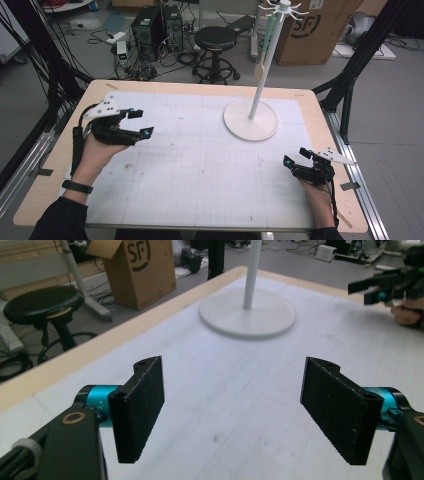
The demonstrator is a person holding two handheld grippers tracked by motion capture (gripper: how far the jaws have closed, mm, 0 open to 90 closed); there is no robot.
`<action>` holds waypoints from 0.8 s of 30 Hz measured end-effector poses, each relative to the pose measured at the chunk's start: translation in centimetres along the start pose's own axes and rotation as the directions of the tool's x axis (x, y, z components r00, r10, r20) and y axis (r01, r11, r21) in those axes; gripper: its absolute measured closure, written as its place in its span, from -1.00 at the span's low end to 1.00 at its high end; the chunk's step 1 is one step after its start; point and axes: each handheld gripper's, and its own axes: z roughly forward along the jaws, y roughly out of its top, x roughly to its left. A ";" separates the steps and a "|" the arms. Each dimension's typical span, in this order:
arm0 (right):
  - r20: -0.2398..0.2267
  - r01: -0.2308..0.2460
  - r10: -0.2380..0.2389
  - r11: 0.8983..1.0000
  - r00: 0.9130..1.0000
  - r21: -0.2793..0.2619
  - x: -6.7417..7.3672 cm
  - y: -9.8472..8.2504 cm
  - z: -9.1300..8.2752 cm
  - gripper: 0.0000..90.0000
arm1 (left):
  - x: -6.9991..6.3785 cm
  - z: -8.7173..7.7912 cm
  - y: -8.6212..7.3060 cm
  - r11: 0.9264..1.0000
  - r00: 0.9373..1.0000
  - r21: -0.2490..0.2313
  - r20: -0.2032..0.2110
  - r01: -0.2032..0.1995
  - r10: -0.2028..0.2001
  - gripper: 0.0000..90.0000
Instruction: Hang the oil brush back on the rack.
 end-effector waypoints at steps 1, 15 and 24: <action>0.001 0.003 -0.003 1.000 1.000 0.001 0.0 0.0 0.0 -0.65 | 0.1 -0.5 -0.8 1.000 1.000 0.003 0.000 0.005 -0.005 -0.44; 0.003 0.009 -0.009 1.000 1.000 0.003 0.1 0.0 0.0 -0.65 | 1.2 -3.2 -9.1 0.997 0.998 0.064 -0.044 0.046 -0.044 -0.46; 0.002 0.003 -0.003 1.000 1.000 0.005 0.1 0.0 0.0 -0.65 | 1.5 -3.4 -11.9 0.993 0.995 0.072 -0.046 0.092 -0.089 -0.46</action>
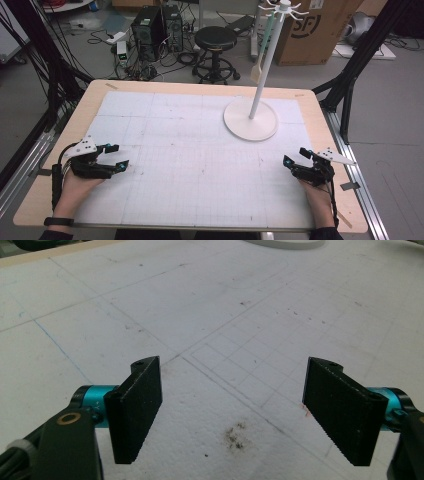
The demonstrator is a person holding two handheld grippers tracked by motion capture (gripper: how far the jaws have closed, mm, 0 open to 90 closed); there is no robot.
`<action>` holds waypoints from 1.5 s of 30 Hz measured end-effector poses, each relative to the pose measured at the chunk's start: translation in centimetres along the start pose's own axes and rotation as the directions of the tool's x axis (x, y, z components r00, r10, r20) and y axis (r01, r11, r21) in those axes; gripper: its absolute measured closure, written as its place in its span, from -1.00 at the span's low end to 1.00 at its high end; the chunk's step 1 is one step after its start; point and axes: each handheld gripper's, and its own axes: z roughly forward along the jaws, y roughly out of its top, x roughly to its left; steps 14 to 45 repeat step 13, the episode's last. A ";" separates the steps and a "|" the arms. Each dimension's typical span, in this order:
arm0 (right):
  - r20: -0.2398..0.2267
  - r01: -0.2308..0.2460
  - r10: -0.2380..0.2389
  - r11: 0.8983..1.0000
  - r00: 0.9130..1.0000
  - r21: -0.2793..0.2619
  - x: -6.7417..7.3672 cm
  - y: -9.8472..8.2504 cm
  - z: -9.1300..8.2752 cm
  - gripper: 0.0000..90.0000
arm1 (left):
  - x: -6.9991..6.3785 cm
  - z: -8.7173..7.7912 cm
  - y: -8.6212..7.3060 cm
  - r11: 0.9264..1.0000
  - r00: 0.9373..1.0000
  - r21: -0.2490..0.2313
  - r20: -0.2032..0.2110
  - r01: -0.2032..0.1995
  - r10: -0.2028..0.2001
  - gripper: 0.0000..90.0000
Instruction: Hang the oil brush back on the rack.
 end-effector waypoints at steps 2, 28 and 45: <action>0.001 0.003 -0.003 1.000 1.000 -0.001 0.0 0.0 0.0 -0.65 | 0.0 0.0 -0.1 1.000 1.000 0.007 -0.006 -0.003 0.003 -0.47; -0.003 -0.001 0.001 1.000 1.000 0.003 0.0 0.0 0.0 -0.65 | -0.2 0.1 -0.7 1.000 0.999 -0.025 -0.034 0.018 -0.019 -0.50; -0.003 -0.001 0.001 1.000 1.000 0.003 0.0 0.0 0.0 -0.65 | -0.2 0.1 -0.7 1.000 0.999 -0.025 -0.034 0.018 -0.019 -0.50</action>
